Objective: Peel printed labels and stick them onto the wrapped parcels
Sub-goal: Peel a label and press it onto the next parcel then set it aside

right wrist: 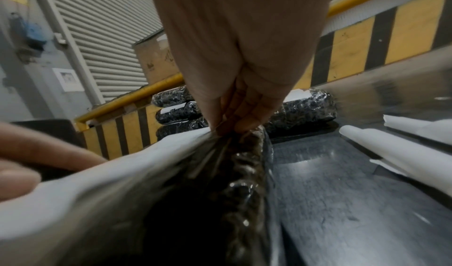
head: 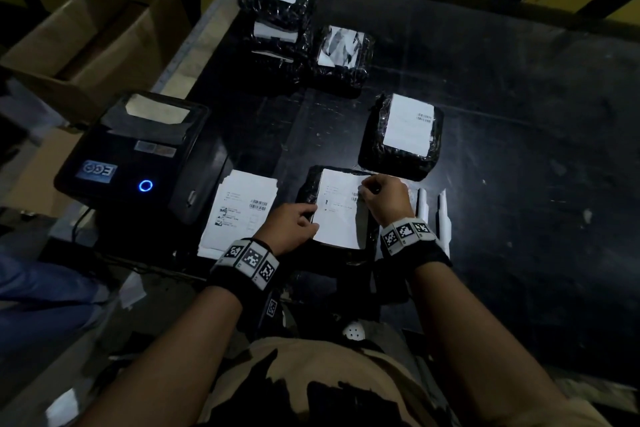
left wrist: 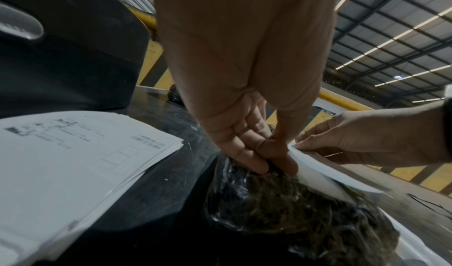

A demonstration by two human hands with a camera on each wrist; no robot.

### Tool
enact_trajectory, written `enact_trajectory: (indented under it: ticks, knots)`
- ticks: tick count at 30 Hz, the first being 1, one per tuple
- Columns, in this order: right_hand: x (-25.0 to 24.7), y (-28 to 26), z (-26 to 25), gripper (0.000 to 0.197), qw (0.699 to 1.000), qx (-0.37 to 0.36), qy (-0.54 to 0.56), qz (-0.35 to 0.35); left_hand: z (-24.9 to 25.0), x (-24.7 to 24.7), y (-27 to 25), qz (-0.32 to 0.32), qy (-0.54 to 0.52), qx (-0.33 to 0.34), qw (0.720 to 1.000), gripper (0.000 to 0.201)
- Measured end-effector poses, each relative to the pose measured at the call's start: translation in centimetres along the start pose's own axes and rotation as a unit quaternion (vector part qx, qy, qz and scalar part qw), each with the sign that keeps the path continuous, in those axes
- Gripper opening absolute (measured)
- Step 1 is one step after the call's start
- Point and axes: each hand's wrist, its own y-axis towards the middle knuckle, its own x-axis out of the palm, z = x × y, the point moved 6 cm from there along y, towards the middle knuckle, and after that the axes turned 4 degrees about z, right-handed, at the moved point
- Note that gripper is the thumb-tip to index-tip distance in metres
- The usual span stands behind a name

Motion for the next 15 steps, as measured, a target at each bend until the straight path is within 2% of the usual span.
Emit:
enact_trajectory:
  ticks: [5, 8, 12, 15]
  knots:
    - [0.3, -0.3, -0.4, 0.023, 0.999, 0.009, -0.044, 0.002, 0.2, -0.1, -0.1, -0.008, -0.004, -0.008, 1.0, 0.049]
    - [0.1, -0.6, -0.7, 0.029, 0.991, 0.002, -0.132, 0.017, 0.2, -0.1, -0.1, -0.009, -0.009, -0.011, 1.0, 0.049]
    - [-1.3, -1.0, 0.2, 0.05, 0.977, 0.041, -0.202, 0.044, -0.1, -0.1, 0.0, -0.008, -0.01, -0.014, 1.0, 0.05]
    - [-1.8, -1.6, -0.5, 0.043, 0.979, -0.01, -0.184, 0.088, -0.2, 0.0, 0.1, -0.004, -0.002, -0.011, 1.0, 0.048]
